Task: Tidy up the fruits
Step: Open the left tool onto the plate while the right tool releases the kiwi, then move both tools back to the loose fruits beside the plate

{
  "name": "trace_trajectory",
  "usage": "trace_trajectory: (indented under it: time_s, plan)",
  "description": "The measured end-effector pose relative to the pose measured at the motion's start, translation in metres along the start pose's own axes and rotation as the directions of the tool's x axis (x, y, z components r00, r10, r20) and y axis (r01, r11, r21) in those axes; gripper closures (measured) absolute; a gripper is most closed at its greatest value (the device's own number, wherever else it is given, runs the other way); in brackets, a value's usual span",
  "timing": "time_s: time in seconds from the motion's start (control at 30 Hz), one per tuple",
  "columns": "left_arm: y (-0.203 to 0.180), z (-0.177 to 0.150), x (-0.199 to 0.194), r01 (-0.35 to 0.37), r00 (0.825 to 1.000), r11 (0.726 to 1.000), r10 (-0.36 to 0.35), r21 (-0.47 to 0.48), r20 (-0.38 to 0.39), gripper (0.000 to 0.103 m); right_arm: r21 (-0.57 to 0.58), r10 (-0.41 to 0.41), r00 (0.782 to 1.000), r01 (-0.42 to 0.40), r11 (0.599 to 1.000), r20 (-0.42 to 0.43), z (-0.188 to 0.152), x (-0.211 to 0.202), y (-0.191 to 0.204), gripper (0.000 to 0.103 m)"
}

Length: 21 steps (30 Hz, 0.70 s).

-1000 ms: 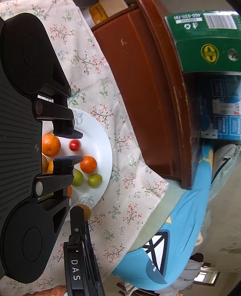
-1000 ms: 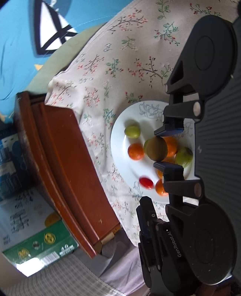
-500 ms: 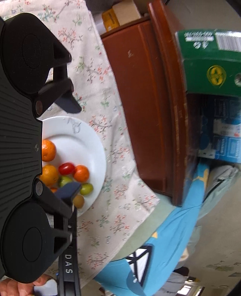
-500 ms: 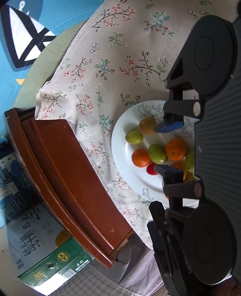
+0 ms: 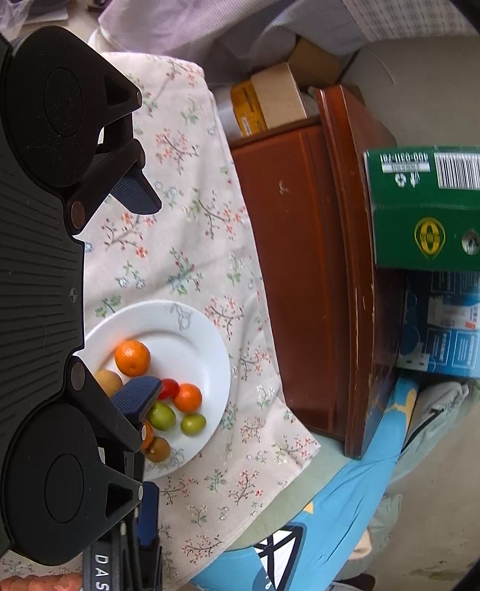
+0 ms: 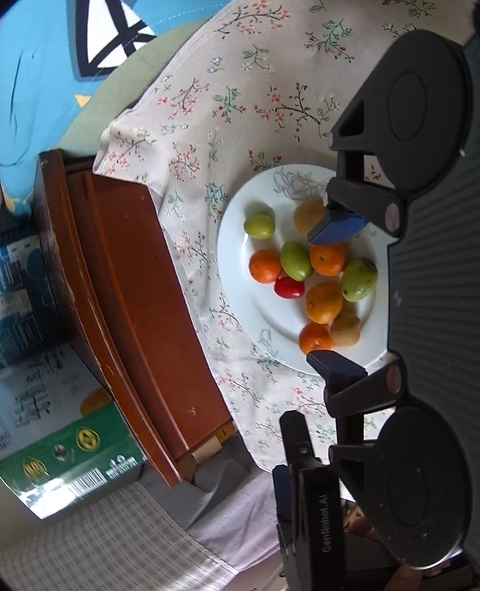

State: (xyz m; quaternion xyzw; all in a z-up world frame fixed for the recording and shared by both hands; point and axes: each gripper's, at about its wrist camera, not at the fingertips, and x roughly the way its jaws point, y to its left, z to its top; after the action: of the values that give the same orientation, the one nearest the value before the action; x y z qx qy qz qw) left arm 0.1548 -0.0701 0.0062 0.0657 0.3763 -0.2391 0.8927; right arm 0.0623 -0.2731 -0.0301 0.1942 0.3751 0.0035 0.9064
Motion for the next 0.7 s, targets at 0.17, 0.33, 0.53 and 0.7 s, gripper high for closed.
trace_trajectory:
  time_s: [0.17,0.33,0.53,0.7]
  plan:
    - [0.009,-0.014,-0.014,0.013,1.000,0.999,-0.014,-0.053,-0.011,0.007,-0.054,0.020,1.000,-0.021,0.998,-0.024,-0.012,-0.002,0.011,0.036]
    - [0.012,-0.033,-0.025,-0.002,1.000,0.998,0.001,-0.059,-0.015,0.007,-0.105,0.040,0.998,-0.046,0.993,-0.056,-0.025,-0.002,0.020,0.034]
    - [0.015,-0.051,-0.031,-0.042,0.999,0.998,0.041,-0.042,-0.030,0.007,-0.146,0.059,0.993,-0.073,0.987,-0.098,-0.038,0.001,0.027,0.034]
    - [0.014,-0.065,-0.035,-0.076,0.997,0.997,0.076,-0.003,-0.032,0.007,-0.191,0.080,0.990,-0.102,0.976,-0.119,-0.047,0.000,0.033,0.035]
